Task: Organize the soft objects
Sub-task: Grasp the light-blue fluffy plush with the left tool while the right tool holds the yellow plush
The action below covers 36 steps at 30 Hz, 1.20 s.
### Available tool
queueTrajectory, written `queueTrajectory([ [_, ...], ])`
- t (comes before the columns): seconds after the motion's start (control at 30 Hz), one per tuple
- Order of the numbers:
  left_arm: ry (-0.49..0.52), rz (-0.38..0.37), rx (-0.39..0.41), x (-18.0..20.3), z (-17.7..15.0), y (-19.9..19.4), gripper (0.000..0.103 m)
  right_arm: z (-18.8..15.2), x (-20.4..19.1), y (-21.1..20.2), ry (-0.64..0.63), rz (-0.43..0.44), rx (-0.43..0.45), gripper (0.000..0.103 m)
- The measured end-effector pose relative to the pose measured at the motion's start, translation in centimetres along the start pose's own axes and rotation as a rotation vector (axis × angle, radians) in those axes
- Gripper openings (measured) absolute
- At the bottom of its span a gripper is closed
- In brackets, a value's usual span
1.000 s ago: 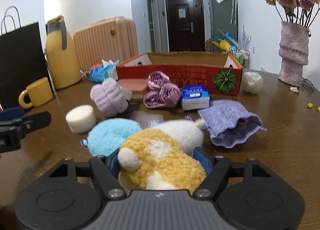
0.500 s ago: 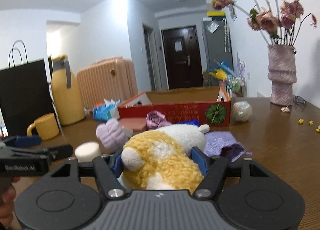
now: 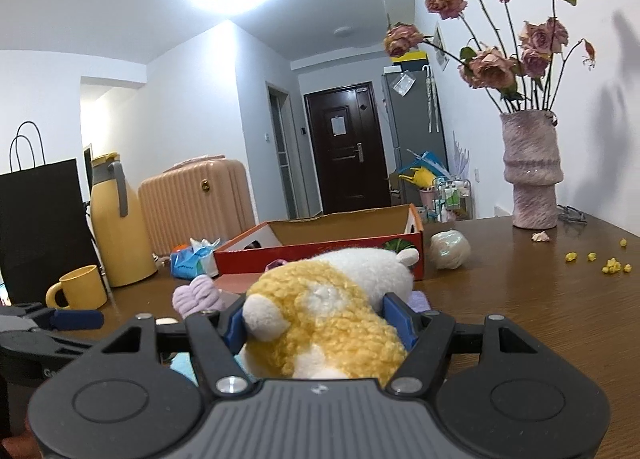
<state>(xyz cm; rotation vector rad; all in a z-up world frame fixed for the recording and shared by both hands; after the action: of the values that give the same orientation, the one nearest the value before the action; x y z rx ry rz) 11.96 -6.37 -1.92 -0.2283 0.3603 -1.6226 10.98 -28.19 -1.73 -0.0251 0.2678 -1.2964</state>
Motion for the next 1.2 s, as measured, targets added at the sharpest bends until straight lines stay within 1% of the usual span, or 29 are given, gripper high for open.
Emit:
queueTrajectory([
  [0.43, 0.018, -0.073, -0.092, 2.4, -0.2, 3.2, 0.103, 0.1, 1.9, -0.8, 0.015, -0.054, 0.021, 0.067],
  [0.63, 0.041, -0.076, -0.139, 3.5, -0.5, 5.6, 0.103, 0.0, 2.1, -0.9, 0.014, -0.075, 0.016, 0.067],
  [0.9, 0.011, -0.078, -0.221, 3.1, -0.9, 8.4, 0.103, -0.1, 2.3, -0.4, 0.014, -0.103, -0.009, 0.067],
  [0.93, 0.008, -0.08, -0.229, 3.0, -0.9, 8.6, 0.1, -0.1, 2.3, -0.3, 0.014, -0.107, -0.012, 0.067],
  [0.97, 0.002, -0.085, -0.239, 2.9, -1.0, 8.8, 0.095, -0.2, 2.4, -0.2, 0.014, -0.11, -0.015, 0.067],
  [1.0, -0.005, -0.091, -0.251, 2.8, -1.1, 9.0, 0.093, -0.2, 2.4, -0.1, 0.014, -0.113, -0.018, 0.067],
  [1.07, -0.017, -0.098, -0.271, 2.7, -1.2, 9.3, 0.083, -0.2, 2.4, 0.0, 0.012, -0.119, -0.024, 0.067],
  [1.2, -0.036, -0.112, -0.265, 2.4, -1.1, 9.2, 0.079, -0.4, 2.5, 0.3, 0.009, -0.128, -0.033, 0.067],
])
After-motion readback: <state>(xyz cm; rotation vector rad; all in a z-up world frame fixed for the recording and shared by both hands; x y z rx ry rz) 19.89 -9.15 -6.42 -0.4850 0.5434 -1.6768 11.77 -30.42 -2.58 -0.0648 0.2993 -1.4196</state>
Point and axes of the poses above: each gripper's, at about its wrist camera, not at the fingertips, and y roughly the way its jaws point, x to its right, z to its top, the point moved 2 cm from there along y, roughly the way its jaws point, and after that the axes turned 4 degrees about x, right-handed, at the moved point
